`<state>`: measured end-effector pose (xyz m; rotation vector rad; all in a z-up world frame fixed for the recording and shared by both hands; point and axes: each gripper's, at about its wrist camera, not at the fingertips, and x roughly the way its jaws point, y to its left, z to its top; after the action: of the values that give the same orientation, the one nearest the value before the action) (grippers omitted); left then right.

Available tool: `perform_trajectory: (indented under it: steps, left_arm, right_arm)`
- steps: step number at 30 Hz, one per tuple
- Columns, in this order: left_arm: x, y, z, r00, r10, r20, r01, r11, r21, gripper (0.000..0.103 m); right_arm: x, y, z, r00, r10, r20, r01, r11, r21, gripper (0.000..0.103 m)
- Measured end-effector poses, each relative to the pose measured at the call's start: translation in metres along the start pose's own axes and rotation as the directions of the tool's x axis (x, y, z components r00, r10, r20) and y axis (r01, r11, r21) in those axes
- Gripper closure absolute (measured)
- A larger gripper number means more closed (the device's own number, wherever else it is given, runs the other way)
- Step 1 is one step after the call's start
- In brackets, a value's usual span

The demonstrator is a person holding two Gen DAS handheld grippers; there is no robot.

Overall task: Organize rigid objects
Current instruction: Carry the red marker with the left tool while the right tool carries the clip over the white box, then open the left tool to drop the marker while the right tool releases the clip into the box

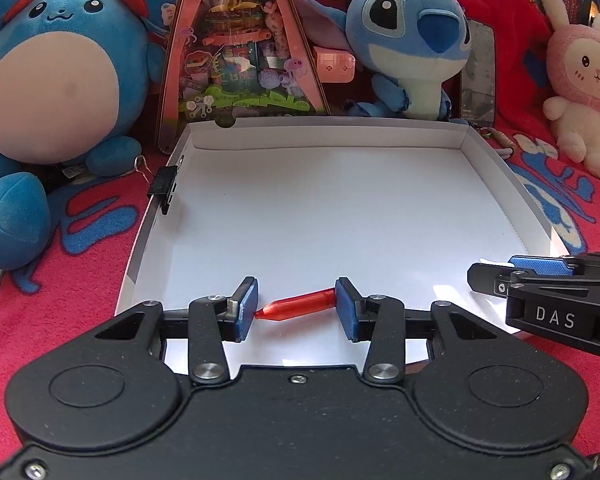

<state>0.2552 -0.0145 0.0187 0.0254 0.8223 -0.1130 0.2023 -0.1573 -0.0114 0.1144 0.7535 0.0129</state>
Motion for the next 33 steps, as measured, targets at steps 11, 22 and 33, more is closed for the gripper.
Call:
perform_trajectory:
  steps: [11,22,33]
  left_arm:
    - [0.000,-0.001,0.000,1.000,0.004,0.008,-0.004,1.000,0.002,0.062]
    - [-0.004,0.002,-0.004,1.000,-0.014,0.011,0.014,1.000,-0.022,0.057]
    - [-0.022,0.008,-0.010,0.998,-0.012,0.069,0.014,0.999,-0.032,0.035]
  right_arm:
    - [0.000,0.008,-0.005,0.999,-0.030,0.016,0.031,0.999,-0.045,0.056]
    - [-0.001,0.011,-0.008,0.999,-0.022,0.027,0.023,0.999,-0.045,0.036]
    - [-0.014,0.018,-0.015,0.998,-0.001,0.057,0.005,0.997,-0.078,0.027]
